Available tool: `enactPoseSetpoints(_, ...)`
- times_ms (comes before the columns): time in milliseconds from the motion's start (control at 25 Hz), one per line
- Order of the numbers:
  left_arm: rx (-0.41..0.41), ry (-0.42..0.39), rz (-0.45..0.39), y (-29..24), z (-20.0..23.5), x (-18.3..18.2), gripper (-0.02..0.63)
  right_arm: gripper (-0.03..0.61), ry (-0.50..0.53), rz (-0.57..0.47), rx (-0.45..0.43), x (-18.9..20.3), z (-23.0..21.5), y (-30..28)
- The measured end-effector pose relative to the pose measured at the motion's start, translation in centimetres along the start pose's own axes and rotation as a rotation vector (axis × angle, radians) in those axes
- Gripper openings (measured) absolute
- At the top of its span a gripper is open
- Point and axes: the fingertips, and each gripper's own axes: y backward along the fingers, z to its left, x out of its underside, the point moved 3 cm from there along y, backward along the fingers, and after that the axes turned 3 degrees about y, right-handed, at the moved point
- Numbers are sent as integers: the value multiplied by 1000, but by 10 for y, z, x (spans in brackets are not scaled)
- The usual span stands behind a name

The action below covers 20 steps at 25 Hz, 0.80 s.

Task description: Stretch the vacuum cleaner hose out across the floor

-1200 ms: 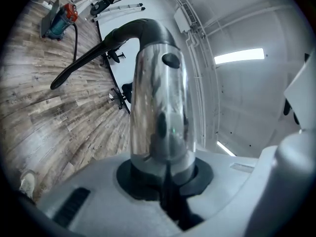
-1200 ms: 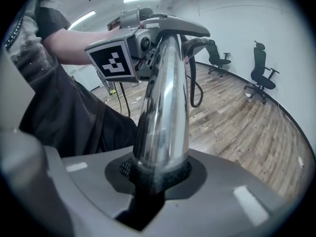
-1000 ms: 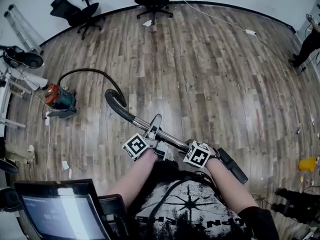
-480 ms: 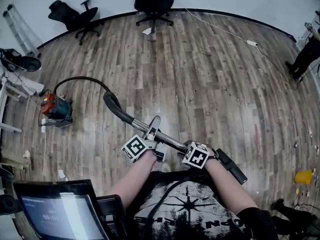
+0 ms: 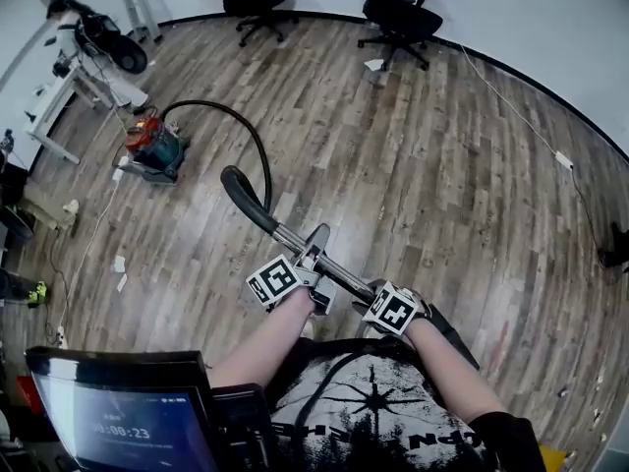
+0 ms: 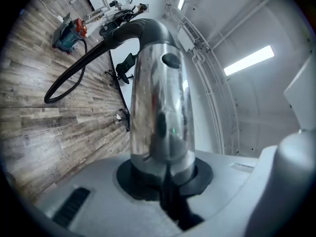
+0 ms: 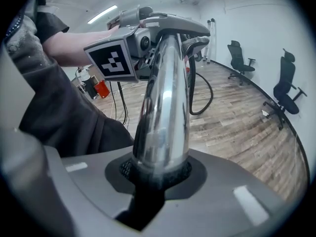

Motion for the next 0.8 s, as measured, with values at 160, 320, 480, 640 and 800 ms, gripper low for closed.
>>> enactPoseSetpoints(160,-18,-12,-89,2,-6,24,41,89,83,7,-31,28,-6,13)
enactPoseSetpoints(320,-57,-26,-137,8,-10,44,41,89,128,-11,-79,47,-1,20)
enactPoseSetpoints(480,-104,-27,-136,17,-8,64,41,92,114,-21,-136,64,15,19)
enactPoseSetpoints(640,-113,-22,-168,34,-14,84,41,92,143,-13,-153,81,31,25)
enactPoseSetpoints(800,-95,-22,-178,50,-25,94,42,92,155,-8,-151,87,49,34)
